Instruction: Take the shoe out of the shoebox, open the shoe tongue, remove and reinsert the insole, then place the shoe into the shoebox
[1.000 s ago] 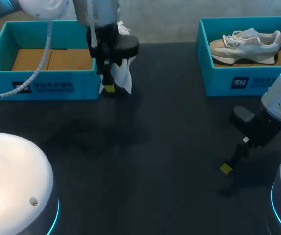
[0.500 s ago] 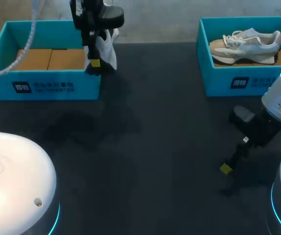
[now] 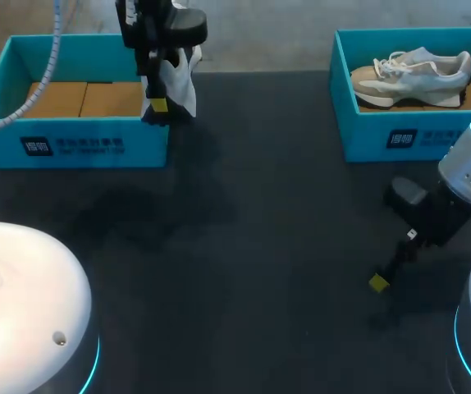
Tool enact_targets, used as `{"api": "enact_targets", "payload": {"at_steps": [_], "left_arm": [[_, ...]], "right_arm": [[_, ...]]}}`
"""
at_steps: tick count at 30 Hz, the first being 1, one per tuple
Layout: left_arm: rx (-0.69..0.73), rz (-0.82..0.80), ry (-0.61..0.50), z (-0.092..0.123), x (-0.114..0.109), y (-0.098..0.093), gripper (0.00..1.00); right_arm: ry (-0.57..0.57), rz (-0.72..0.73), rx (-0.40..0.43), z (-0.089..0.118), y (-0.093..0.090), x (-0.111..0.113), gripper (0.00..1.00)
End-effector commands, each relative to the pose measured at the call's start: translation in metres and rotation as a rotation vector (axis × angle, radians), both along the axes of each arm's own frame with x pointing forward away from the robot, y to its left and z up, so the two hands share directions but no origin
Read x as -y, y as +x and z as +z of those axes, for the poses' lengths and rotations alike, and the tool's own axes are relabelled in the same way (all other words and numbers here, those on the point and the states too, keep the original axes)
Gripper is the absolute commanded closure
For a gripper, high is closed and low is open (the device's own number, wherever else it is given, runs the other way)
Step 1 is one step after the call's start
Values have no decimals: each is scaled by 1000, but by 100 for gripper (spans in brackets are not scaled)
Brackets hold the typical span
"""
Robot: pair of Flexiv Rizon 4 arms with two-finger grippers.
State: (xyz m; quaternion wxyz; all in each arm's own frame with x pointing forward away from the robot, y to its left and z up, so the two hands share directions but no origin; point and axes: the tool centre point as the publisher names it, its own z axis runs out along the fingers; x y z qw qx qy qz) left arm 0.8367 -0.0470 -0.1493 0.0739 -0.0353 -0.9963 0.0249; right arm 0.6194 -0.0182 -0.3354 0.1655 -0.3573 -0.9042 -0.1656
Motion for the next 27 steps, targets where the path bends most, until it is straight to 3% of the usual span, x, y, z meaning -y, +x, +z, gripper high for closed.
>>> {"api": "enact_targets", "payload": {"at_steps": [1,12,27], "left_arm": [[-35,3,-25,4,-10,7,100],[15,25,-8,30,-59,44,100],[41,81,22,30,-124,96,100]], "right_arm": [[-4,-1,1,0,-1,-1,0],[-4,-1,1,0,-1,-1,0],[-4,-1,1,0,-1,-1,0]]}}
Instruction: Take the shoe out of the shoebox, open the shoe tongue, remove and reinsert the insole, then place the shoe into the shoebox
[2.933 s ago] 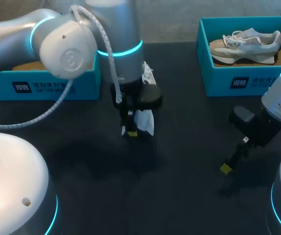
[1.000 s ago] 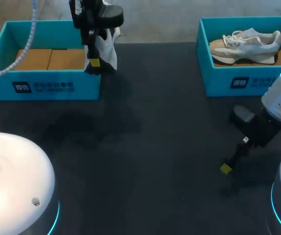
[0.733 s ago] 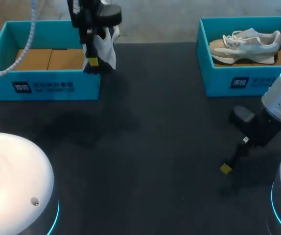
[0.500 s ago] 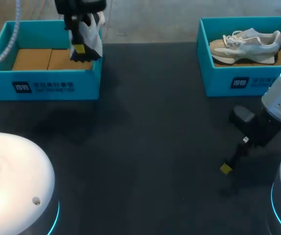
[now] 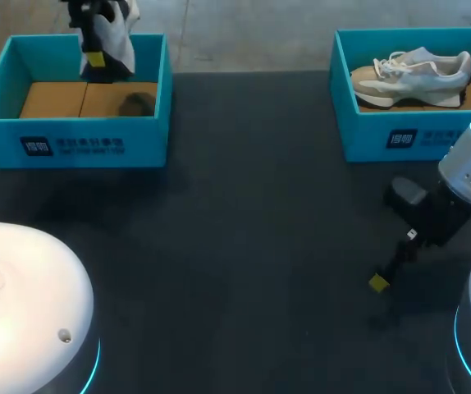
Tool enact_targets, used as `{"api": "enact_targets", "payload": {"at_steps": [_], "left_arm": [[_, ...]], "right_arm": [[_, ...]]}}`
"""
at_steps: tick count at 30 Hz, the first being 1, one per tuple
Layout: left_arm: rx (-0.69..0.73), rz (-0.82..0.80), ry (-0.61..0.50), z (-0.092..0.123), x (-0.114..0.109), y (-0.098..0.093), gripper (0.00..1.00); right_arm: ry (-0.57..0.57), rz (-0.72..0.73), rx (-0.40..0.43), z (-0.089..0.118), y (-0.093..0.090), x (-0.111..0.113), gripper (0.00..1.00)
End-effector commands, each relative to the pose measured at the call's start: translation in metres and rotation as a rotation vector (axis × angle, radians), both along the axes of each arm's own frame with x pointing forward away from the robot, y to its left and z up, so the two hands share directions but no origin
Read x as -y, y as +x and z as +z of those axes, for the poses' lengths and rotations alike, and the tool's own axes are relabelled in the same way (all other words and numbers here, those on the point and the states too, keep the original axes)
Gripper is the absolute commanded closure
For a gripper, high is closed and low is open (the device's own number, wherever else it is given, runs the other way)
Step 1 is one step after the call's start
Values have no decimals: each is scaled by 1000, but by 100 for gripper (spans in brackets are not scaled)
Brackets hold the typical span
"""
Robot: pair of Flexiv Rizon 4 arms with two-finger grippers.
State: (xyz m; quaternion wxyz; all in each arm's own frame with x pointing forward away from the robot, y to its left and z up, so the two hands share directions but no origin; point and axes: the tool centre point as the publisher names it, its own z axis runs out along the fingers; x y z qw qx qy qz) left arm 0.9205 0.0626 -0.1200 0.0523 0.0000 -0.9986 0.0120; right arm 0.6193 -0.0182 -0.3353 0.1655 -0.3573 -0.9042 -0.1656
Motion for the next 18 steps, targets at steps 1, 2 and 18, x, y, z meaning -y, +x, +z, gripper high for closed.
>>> {"api": "enact_targets", "payload": {"at_steps": [1,2,18], "left_arm": [[0,7,-8,0,-19,16,100],[3,5,-14,0,-24,19,100],[-3,104,-24,-7,-77,48,100]], "right_arm": [[-4,-1,1,0,-1,-1,0],[-4,-1,1,0,-1,-1,0],[-4,-1,1,0,-1,-1,0]]}}
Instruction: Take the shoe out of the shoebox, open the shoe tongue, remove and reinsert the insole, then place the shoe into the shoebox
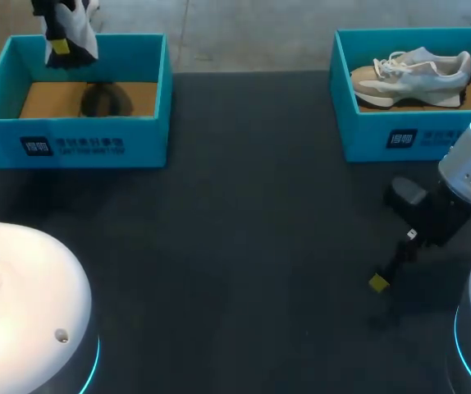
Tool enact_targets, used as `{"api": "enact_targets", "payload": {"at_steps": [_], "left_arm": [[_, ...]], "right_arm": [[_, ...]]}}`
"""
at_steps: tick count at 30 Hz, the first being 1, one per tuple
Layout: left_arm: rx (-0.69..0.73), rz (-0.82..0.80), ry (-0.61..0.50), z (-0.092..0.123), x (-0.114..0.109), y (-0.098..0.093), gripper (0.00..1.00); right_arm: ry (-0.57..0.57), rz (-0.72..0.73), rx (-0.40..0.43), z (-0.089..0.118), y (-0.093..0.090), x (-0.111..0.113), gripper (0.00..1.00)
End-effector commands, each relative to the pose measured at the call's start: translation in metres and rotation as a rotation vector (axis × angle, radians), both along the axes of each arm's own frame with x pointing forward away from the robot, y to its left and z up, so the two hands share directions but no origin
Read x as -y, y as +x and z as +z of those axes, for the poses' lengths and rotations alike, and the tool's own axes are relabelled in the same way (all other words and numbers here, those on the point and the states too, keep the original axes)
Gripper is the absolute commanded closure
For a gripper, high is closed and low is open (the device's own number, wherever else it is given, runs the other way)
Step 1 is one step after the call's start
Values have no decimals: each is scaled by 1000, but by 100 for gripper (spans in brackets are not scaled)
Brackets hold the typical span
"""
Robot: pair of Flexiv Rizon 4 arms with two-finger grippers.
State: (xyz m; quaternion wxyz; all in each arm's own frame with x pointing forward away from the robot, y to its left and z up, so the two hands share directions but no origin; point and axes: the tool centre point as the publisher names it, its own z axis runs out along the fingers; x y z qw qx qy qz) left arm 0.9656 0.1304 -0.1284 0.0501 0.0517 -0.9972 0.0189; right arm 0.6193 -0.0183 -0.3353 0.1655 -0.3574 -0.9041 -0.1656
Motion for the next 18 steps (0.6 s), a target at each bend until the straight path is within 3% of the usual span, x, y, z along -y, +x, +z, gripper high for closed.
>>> {"api": "enact_targets", "payload": {"at_steps": [1,11,18], "left_arm": [[-7,0,-17,1,-11,4,100],[1,-129,-14,1,-22,9,100],[-46,-226,-34,-4,-38,32,100]], "right_arm": [[-4,-1,1,0,-1,-1,0],[-4,-1,1,0,-1,-1,0],[-4,-1,1,0,-1,-1,0]]}}
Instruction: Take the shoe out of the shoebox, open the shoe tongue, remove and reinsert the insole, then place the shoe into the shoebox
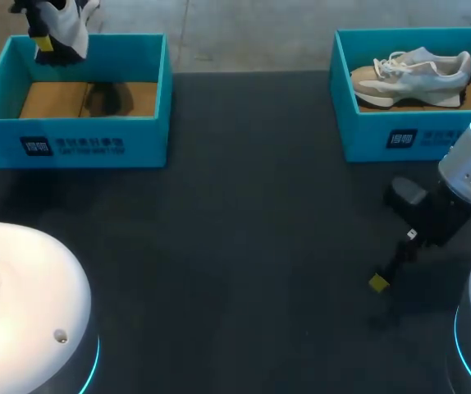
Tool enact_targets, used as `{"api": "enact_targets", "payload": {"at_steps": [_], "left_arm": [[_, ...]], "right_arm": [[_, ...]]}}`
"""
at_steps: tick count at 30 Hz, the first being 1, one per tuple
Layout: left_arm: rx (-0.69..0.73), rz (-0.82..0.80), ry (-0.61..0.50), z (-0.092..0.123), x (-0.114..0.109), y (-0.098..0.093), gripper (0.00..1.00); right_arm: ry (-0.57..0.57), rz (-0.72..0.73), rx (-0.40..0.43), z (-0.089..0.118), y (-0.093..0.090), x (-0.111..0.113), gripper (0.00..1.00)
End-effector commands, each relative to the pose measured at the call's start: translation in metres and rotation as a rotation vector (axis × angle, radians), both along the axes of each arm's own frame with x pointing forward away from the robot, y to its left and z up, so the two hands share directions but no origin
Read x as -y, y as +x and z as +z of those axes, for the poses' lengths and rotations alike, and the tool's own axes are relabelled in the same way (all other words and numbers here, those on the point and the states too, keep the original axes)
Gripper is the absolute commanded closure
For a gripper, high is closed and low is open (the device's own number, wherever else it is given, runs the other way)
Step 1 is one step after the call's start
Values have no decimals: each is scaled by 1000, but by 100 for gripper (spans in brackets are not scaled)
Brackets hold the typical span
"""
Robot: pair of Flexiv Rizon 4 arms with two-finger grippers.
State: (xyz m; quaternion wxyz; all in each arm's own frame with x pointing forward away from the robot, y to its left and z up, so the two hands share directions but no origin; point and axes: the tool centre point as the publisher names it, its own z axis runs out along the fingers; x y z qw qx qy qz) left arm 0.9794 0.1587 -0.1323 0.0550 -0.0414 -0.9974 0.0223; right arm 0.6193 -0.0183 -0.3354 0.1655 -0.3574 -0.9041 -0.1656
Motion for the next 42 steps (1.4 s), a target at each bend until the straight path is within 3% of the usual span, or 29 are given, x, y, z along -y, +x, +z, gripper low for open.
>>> {"api": "enact_targets", "payload": {"at_steps": [1,18,26,32,42], "left_arm": [[-35,-55,-18,-1,-12,20,100],[65,-441,42,7,-42,26,100],[47,-613,35,-4,-55,34,100],[28,-674,-2,-5,-66,41,100],[13,-637,-20,-7,-68,44,100]], "right_arm": [[-4,-1,1,0,-1,-1,0],[-4,-1,1,0,-1,-1,0],[-4,-1,1,0,-1,-1,0],[-4,-1,1,0,-1,-1,0],[-4,-1,1,0,-1,-1,0]]}}
